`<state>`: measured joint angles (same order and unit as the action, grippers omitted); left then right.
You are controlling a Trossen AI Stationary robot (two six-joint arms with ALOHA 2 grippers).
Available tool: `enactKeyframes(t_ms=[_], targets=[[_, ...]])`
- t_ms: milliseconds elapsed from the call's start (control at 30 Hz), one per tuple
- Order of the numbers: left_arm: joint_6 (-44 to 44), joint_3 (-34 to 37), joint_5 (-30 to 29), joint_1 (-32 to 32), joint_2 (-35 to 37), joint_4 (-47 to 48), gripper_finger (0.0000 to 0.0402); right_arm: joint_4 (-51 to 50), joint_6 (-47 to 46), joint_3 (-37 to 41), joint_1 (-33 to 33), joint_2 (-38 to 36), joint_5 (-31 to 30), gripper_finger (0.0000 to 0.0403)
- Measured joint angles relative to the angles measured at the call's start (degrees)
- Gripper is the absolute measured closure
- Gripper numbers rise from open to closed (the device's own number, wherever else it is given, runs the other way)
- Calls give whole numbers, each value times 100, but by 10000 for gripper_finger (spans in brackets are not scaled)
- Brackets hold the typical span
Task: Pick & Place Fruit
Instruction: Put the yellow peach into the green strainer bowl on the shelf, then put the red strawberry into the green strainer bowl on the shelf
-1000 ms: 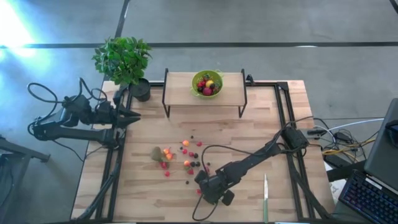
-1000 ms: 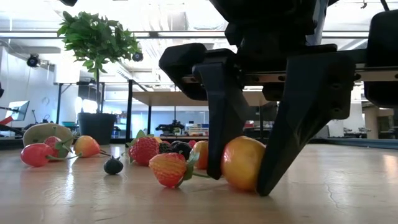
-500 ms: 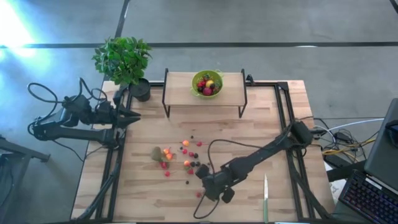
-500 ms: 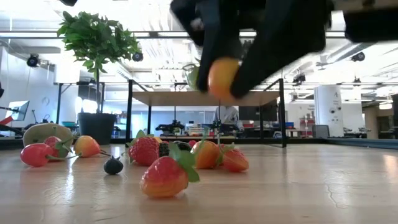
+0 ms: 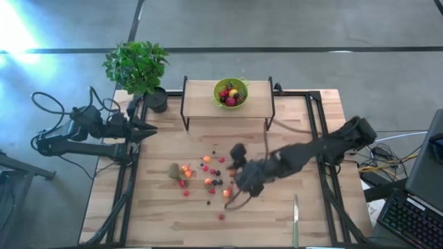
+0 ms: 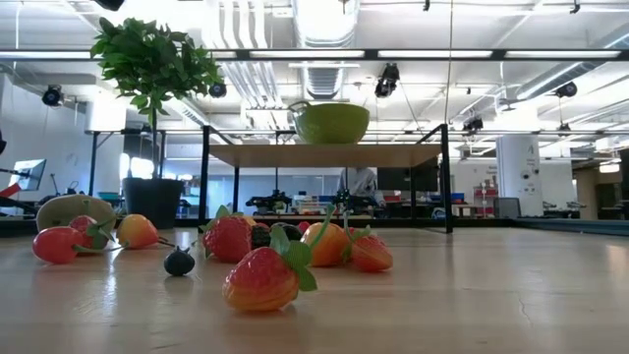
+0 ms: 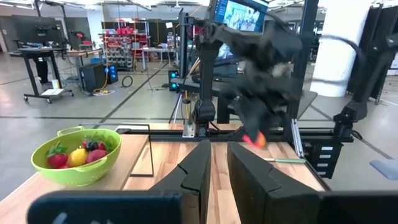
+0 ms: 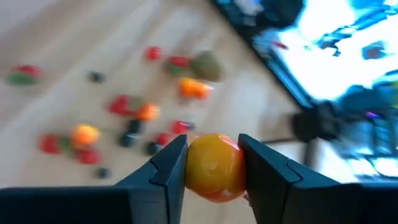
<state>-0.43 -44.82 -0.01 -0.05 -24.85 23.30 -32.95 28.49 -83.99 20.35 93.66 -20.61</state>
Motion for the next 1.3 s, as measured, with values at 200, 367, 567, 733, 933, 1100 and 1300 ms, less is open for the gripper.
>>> enactKeyframes(t_ms=[200, 367, 567, 733, 933, 1100, 1300], targets=[[0, 2, 0, 0, -34, -11, 339, 82, 175, -4, -859, -631, -45, 277], [-1, 2, -1, 0, -41, -13, 339, 229, 170, -7, -1816, -810, -29, 285], [0, 0, 0, 2, -43, -15, 339, 380, -6, -11, -3002, -726, 391, 268], [0, 0, -1, 6, -43, -13, 339, 457, -586, -11, -3859, -543, 920, 277], [0, 0, -2, 5, -43, -13, 339, 472, -1174, -11, -4448, -331, 1339, 283], [0, 2, -2, 4, -43, -15, 339, 493, -1444, -11, -4554, -152, 1363, 242], [0, 1, -2, 4, -43, -15, 339, 531, -1458, -11, -4552, 1, 1329, 187]])
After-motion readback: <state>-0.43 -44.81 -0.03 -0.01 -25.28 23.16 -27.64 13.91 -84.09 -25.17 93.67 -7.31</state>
